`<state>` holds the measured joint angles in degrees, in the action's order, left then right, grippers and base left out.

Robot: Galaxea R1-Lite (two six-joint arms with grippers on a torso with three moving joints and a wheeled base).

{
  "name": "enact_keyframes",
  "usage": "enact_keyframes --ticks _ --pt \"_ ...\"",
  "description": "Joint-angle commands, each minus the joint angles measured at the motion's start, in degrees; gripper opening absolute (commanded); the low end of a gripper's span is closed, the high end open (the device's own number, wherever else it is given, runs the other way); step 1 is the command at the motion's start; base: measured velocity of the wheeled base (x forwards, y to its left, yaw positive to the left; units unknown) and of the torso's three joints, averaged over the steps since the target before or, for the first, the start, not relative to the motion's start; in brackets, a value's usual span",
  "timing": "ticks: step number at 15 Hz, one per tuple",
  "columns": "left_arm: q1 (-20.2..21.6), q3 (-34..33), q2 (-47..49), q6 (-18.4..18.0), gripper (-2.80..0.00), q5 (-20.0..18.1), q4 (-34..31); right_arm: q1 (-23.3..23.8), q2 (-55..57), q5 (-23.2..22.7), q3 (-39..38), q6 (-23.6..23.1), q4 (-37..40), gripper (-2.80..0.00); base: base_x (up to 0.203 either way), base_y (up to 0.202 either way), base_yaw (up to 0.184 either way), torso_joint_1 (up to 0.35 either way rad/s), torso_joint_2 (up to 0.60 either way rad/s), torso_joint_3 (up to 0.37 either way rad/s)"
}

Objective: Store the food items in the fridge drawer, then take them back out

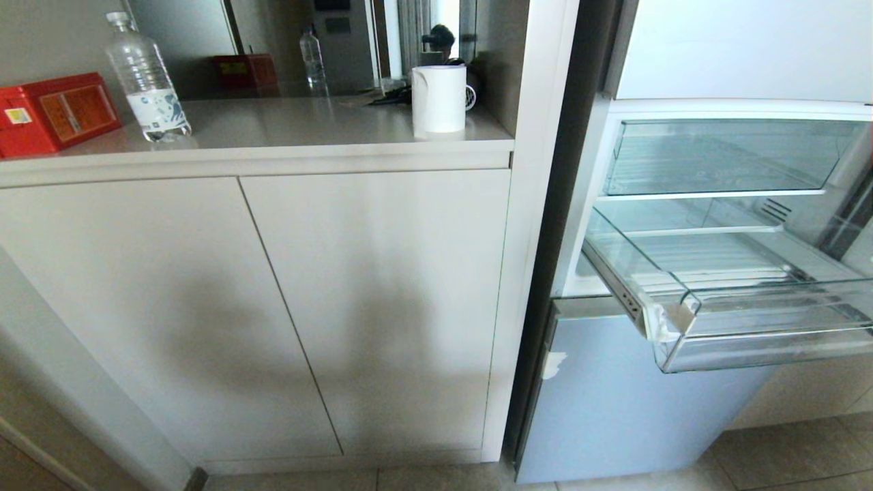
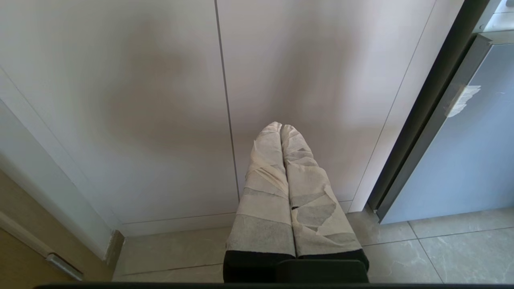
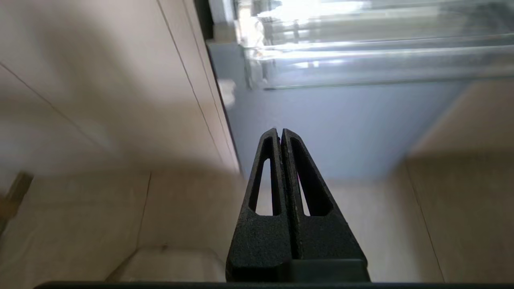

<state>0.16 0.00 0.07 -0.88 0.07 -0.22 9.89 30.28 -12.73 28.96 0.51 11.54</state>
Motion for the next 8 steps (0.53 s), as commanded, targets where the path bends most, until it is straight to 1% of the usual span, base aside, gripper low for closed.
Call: enact_keyframes --ticks 1,2,4,5,7,8 --pt "0.02 0.0 0.08 0.0 -2.8 -0.03 -0.01 0.02 -13.38 -1.63 -11.3 -0.4 -10.56 -2.8 0.0 0.0 0.0 0.0 0.0 0.0" --pt "0.02 0.0 0.09 0.0 -2.8 0.01 -0.04 0.06 -14.28 -2.1 -14.49 -0.69 -13.74 -2.8 0.0 0.0 0.0 0.0 0.0 0.0" --pt "0.02 0.0 0.01 0.0 -2.8 0.01 -0.04 0.12 -14.28 -1.57 -19.22 -2.53 -15.27 -2.8 0.0 0.0 0.0 0.0 0.0 0.0" --pt "0.02 0.0 0.02 0.0 -2.8 0.01 0.04 -0.14 -14.28 0.0 -21.88 -4.16 -15.39 -2.8 0.0 0.0 0.0 0.0 0.0 0.0" --pt "0.02 0.0 0.01 0.0 -2.8 0.01 0.01 -3.45 -14.28 4.94 -27.26 -7.4 -15.45 -2.8 0.0 0.0 0.0 0.0 0.0 0.0" --pt "0.02 0.0 0.08 0.0 -2.8 0.01 -0.04 -5.83 -14.58 7.21 -28.41 -8.05 -14.9 -2.8 0.0 0.0 0.0 0.0 0.0 0.0"
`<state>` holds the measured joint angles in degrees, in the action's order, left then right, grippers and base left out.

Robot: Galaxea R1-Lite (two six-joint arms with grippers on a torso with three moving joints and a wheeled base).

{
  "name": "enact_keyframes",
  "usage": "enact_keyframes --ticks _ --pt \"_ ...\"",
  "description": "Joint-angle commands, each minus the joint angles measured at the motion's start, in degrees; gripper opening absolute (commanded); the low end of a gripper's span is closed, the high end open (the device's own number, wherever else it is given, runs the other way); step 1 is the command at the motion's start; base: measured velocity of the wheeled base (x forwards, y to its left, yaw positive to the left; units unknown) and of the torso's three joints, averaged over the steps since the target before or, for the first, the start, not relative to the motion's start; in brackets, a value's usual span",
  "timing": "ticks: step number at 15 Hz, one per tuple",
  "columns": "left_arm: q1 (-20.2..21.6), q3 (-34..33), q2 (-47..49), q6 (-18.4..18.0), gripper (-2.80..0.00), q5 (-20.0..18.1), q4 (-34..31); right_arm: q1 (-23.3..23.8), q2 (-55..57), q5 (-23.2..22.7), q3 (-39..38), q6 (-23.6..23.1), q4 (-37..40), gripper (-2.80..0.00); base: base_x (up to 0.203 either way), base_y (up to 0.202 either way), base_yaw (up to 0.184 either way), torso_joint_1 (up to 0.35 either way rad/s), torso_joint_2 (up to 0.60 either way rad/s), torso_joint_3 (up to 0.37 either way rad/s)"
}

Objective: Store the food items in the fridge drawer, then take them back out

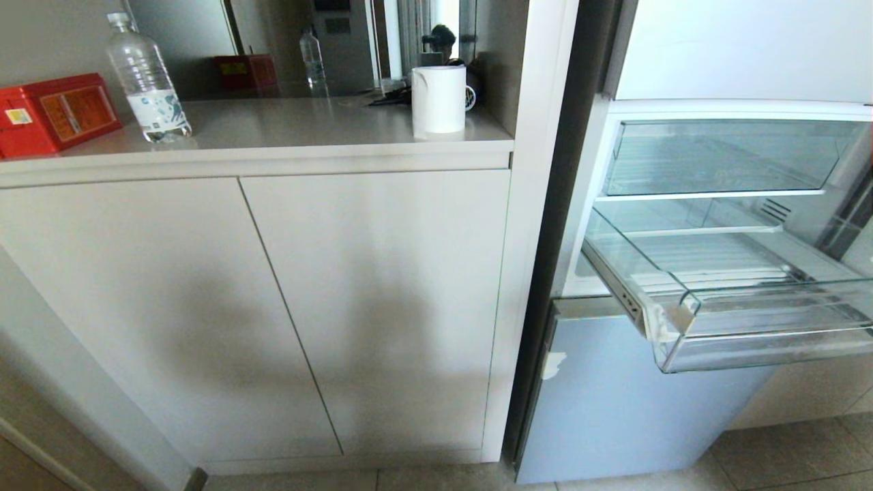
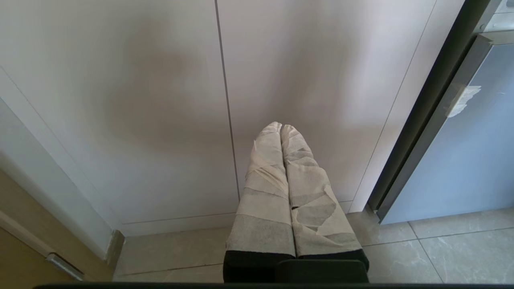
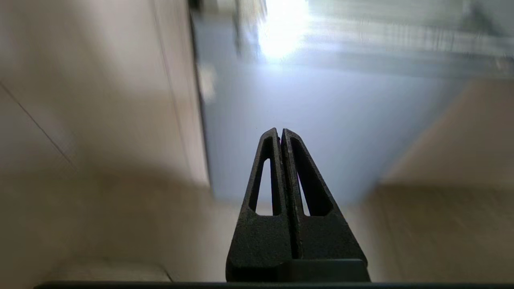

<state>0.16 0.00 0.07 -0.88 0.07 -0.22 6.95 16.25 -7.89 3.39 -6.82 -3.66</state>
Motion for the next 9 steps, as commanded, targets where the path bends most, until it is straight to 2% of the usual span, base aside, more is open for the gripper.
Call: enact_keyframes --ticks 1,5,8,9 --pt "0.02 0.0 0.01 0.0 -2.8 0.01 0.0 -4.27 -2.02 3.43 -3.02 -0.88 1.44 -2.8 0.0 0.0 0.0 0.0 0.0 0.0" --pt "0.02 0.0 0.04 0.0 -2.8 0.01 -0.02 -6.51 -16.43 4.66 -1.65 -1.03 7.71 -2.8 0.0 0.0 0.0 0.0 0.0 0.0" --pt "0.02 0.0 0.01 0.0 -2.8 0.01 0.02 -7.03 -16.4 5.07 -3.25 -0.05 2.99 -2.8 0.0 0.0 0.0 0.0 0.0 0.0" --pt "0.02 0.0 0.01 0.0 -2.8 0.01 -0.04 -7.06 -16.35 5.41 -3.45 2.25 3.93 -2.8 0.0 0.0 0.0 0.0 0.0 0.0"
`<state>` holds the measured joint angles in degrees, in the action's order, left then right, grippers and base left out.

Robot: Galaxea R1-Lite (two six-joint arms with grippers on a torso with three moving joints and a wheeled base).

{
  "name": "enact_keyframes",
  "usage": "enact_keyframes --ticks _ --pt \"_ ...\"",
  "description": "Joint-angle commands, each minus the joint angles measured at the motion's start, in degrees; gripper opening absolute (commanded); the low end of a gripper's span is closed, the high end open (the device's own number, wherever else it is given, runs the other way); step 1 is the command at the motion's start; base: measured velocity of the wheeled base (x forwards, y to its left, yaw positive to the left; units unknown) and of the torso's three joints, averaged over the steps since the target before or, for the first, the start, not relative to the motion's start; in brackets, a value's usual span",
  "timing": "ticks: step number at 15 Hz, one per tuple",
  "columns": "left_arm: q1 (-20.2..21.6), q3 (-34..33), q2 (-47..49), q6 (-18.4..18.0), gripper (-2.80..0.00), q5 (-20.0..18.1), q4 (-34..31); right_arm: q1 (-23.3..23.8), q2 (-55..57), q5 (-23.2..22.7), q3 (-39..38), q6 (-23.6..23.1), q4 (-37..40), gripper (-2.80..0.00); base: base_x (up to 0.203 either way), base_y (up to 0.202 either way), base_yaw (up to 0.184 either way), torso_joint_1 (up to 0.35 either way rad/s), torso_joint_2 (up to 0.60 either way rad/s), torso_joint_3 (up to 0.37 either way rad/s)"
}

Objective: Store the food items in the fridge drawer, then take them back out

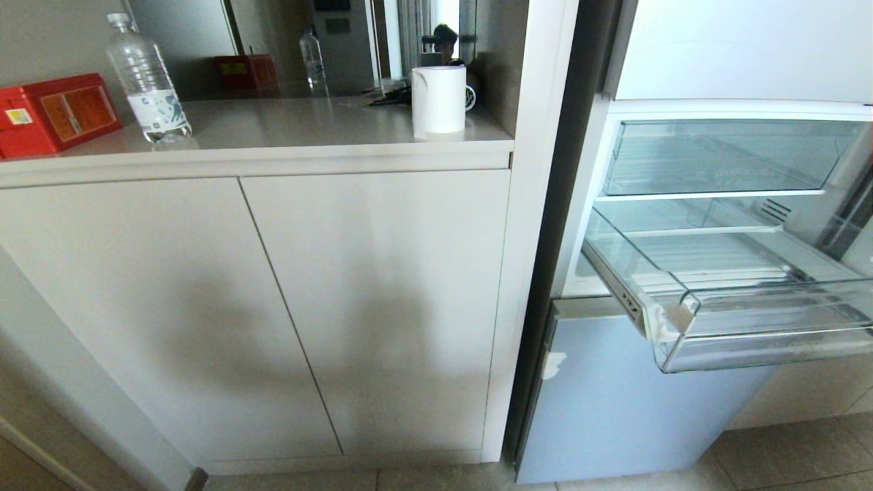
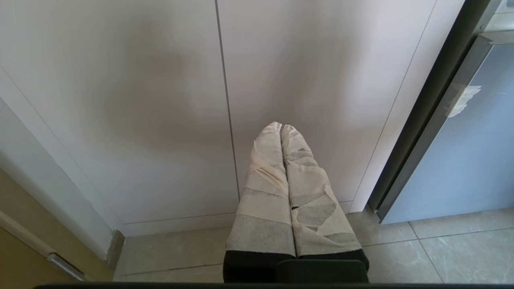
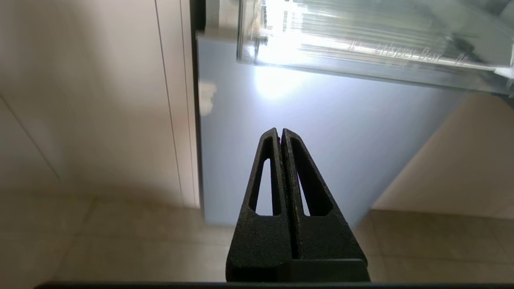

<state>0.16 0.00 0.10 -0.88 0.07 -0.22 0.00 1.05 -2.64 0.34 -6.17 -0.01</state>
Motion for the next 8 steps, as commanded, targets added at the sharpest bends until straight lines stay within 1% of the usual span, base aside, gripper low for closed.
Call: enact_keyframes --ticks 1,4,5,8 --pt "0.02 0.0 0.08 0.0 -2.8 0.01 0.04 -0.11 -1.14 1.08 -0.37 3.65 0.27 -2.8 0.0 0.0 0.0 0.0 0.0 0.0" --pt "0.02 0.0 0.05 0.0 -2.8 0.01 -0.04 -0.16 -1.14 1.5 -0.43 3.74 0.19 -2.8 0.0 0.0 0.0 0.0 0.0 0.0" --pt "0.02 0.0 -0.01 0.0 -2.8 0.01 -0.04 -0.09 -1.14 1.5 -0.43 3.8 0.19 -2.8 -0.008 0.004 -0.062 0.002 0.0 0.002" --pt "0.02 0.0 -0.01 0.0 -2.8 0.01 0.04 -0.09 -1.14 1.41 -0.43 3.59 0.19 -2.8 -0.002 0.005 -0.163 0.001 0.0 0.0"
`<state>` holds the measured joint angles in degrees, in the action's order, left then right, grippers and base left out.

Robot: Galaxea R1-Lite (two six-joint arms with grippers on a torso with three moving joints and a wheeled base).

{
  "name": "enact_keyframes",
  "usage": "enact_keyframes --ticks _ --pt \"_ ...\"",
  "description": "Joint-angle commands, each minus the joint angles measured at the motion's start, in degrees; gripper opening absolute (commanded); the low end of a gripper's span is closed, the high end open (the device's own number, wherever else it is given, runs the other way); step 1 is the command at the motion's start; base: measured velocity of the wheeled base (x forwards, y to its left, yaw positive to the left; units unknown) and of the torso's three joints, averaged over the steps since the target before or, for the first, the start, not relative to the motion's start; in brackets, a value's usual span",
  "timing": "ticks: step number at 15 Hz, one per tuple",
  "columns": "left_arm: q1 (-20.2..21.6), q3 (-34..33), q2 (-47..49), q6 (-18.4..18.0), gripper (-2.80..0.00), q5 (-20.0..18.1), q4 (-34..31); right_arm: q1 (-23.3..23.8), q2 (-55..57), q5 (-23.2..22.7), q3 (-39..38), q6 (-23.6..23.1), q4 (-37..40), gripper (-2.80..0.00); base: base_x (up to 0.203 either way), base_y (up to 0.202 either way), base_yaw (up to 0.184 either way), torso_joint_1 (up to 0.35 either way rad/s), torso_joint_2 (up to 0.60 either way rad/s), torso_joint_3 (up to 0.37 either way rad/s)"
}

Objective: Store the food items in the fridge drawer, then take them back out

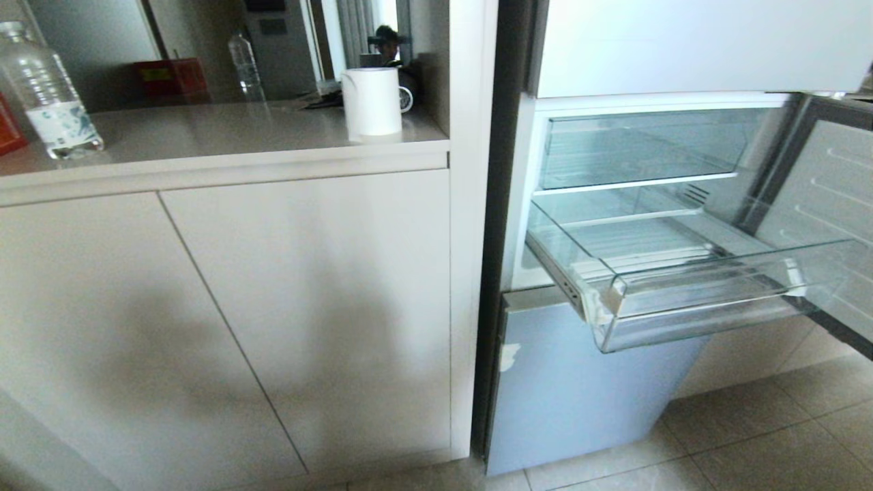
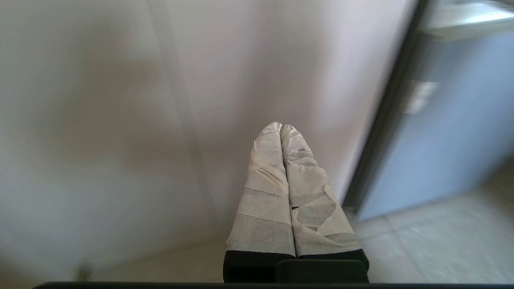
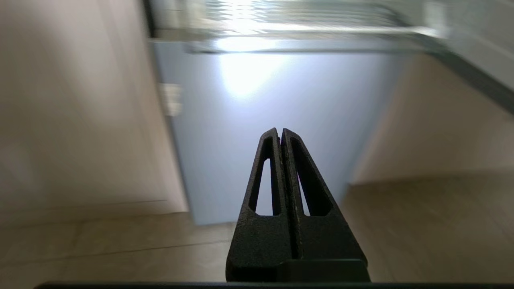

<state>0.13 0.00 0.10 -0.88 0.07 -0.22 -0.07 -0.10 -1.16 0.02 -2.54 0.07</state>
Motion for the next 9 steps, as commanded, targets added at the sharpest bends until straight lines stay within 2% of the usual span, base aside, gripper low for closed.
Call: enact_keyframes --ticks 1,9 --pt "0.04 0.0 0.06 0.0 -2.8 0.01 0.02 -0.01 0.01 -0.07 -0.11 0.12 0.1 -2.8 0.004 0.008 -0.175 0.002 0.0 0.002" --pt "0.04 0.0 -0.01 0.0 -2.8 0.01 -0.04 -0.01 0.01 0.89 -0.02 1.57 0.1 -2.8 -0.001 0.008 -0.17 0.003 0.0 0.002"
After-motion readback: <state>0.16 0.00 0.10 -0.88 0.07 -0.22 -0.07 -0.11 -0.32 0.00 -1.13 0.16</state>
